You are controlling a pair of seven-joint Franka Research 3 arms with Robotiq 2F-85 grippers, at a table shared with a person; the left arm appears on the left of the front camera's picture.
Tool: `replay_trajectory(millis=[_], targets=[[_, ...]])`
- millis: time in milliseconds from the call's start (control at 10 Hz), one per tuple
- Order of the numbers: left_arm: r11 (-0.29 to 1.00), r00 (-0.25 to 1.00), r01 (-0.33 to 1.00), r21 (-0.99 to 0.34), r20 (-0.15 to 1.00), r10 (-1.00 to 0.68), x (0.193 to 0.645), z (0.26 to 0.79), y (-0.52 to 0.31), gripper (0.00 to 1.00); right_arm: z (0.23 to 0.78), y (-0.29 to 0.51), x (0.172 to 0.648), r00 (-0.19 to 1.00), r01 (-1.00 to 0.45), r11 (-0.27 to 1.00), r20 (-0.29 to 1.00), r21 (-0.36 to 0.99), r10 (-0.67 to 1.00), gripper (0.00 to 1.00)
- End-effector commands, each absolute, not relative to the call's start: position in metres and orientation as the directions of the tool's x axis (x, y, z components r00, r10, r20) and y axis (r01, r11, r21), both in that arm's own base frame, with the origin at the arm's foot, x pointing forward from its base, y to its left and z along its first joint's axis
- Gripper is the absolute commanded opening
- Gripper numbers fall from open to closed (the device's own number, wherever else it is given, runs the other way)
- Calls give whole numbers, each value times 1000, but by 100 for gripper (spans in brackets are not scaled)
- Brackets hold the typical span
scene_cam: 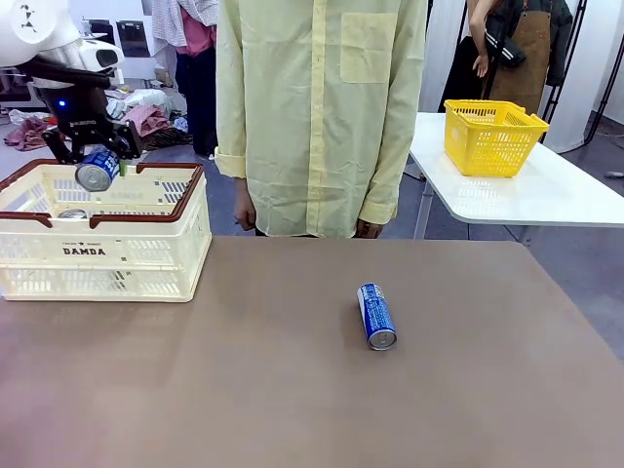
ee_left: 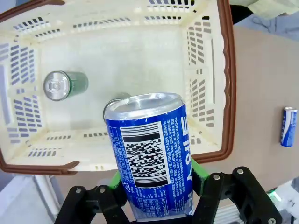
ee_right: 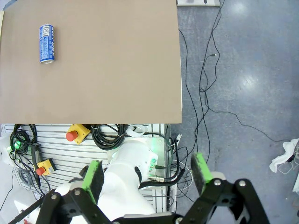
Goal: Place the drinks into the Shopping basket.
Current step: Pick up one drink and place it into the Shopping basket.
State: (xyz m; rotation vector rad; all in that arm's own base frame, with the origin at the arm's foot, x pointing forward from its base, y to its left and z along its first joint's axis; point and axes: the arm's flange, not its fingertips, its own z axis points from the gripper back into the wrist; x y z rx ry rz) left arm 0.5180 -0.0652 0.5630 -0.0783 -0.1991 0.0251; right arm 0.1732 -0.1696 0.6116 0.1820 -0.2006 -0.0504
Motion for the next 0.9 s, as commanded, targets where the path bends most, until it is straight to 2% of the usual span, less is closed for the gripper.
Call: replay_trajectory(millis=[0,200,300,400,800], targets=[[997,978,1,-77,208,15,518,563,-65,0,612,-168,174,978,28,983,198,181,-64,100],[997,981,-15,-79,193,30,519,561,-66,0,612,-168,174,978,28,983,198,181,-64,100],[998,971,60,-21,235,-53,523,569,-71,0,612,-168,174,978,28,983,198,181,-64,100],[999,967,39,3,250,-38,541,565,-68,0,612,-168,174,978,28,983,198,181,-64,100],[994,975,108,-26,198,-101,578,524,-58,0,612,-168,174,978,28,983,198,181,-64,100]])
